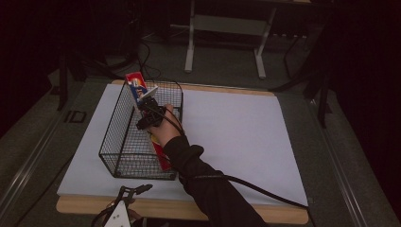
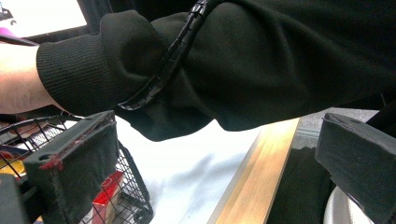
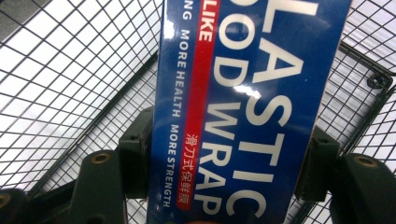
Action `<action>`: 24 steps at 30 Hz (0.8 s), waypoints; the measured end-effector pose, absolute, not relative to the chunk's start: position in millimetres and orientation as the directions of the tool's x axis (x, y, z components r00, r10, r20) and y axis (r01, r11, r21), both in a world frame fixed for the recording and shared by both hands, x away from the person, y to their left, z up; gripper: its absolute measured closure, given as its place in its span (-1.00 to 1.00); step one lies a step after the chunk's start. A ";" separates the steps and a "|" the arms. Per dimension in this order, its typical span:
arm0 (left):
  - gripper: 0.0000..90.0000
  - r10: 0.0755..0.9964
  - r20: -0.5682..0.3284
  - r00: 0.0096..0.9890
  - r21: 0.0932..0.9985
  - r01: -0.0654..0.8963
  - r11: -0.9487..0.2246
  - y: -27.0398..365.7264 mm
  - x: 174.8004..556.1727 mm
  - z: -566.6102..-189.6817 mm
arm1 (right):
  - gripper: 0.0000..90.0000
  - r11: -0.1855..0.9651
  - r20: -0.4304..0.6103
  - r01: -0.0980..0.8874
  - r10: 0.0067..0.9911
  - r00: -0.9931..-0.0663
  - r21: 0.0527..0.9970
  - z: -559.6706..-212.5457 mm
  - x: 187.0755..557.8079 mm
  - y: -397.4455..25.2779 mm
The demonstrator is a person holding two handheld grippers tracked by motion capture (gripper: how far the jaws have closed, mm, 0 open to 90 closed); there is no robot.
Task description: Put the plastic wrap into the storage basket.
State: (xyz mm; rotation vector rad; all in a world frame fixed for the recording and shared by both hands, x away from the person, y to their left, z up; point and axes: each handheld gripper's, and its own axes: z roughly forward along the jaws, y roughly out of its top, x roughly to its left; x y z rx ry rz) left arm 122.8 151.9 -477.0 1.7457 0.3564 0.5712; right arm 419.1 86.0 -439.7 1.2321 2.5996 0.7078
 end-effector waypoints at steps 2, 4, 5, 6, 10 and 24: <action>-1.00 0.521 0.187 0.833 0.967 -0.061 -0.248 151.6 122.7 -476.9 | -0.19 0.544 0.040 0.683 0.768 -0.639 0.487 -440.0 420.3 86.0; -1.00 0.520 0.188 0.833 0.966 -0.061 -0.251 151.4 122.6 -476.9 | -0.20 0.543 0.041 0.688 0.770 -0.636 0.482 -440.6 421.4 85.9; -1.00 0.520 0.188 0.833 0.966 -0.061 -0.251 151.3 122.6 -476.9 | -0.21 0.544 0.042 0.690 0.771 -0.636 0.477 -444.3 423.1 85.8; -1.00 0.519 0.187 0.834 0.966 -0.061 -0.251 151.3 122.7 -476.9 | -0.21 0.544 0.042 0.690 0.771 -0.636 0.477 -444.3 423.1 85.8; -1.00 0.518 0.189 0.834 0.965 -0.061 -0.255 151.0 123.1 -477.2 | -0.22 0.549 0.035 0.686 0.768 -0.639 0.478 -445.2 423.4 86.9; -1.00 0.516 0.189 0.835 0.965 -0.061 -0.255 150.9 122.7 -477.3 | -0.63 0.549 0.062 0.632 0.726 -0.685 0.547 -428.2 416.0 75.9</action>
